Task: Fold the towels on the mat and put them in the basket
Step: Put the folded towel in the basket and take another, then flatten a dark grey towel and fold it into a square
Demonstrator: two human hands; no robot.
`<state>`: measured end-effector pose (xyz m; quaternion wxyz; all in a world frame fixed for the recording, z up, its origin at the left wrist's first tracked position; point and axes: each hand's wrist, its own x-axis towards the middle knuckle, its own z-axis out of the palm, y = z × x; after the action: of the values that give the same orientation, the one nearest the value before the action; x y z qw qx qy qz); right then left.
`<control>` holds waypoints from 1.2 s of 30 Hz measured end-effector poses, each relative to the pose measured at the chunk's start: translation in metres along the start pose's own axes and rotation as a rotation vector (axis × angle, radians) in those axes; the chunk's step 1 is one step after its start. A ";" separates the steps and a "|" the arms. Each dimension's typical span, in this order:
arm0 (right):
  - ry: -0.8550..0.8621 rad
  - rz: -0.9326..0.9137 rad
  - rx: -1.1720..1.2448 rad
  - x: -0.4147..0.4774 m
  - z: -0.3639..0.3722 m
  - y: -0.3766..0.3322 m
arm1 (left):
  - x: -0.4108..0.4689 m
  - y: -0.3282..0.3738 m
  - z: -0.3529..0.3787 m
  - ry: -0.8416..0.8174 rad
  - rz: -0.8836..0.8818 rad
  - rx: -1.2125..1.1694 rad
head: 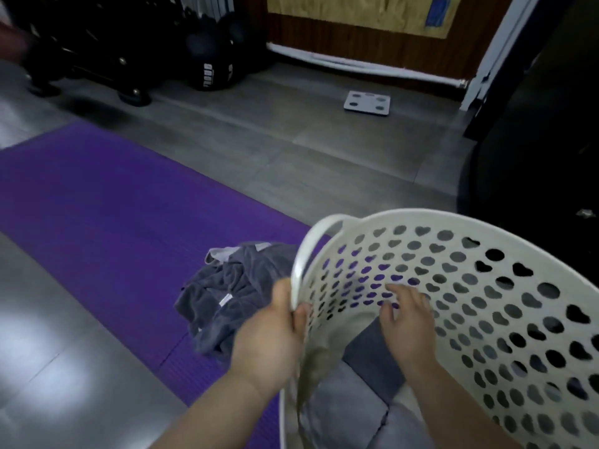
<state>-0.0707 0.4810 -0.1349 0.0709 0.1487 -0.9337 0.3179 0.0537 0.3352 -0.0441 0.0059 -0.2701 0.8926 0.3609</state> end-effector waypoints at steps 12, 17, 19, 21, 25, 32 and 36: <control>0.107 -0.574 0.281 0.068 0.043 -0.287 | 0.067 -0.173 -0.108 -0.139 -0.037 0.125; -0.930 -0.286 -0.473 0.048 0.176 -0.260 | 0.109 -0.235 -0.109 -0.219 -0.076 0.345; -0.946 -0.187 -0.584 0.034 0.200 -0.224 | 0.129 -0.248 -0.100 -0.254 0.003 0.466; -0.979 -0.195 -0.686 0.021 0.216 -0.192 | 0.145 -0.266 -0.082 -0.315 0.061 0.526; -0.934 -0.211 -0.676 0.013 0.243 -0.162 | 0.158 -0.303 -0.022 -0.504 0.027 0.197; -0.755 -0.172 -0.442 0.030 0.249 -0.162 | 0.160 -0.288 0.015 -0.428 -0.187 -0.122; -0.702 -0.122 -0.345 0.028 0.208 -0.182 | 0.123 -0.277 -0.031 -0.059 -0.202 -0.276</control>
<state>-0.0465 0.2089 -0.1882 -0.2102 0.2895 -0.9303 0.0814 0.0892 0.0919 -0.2237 0.0314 -0.3459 0.8022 0.4856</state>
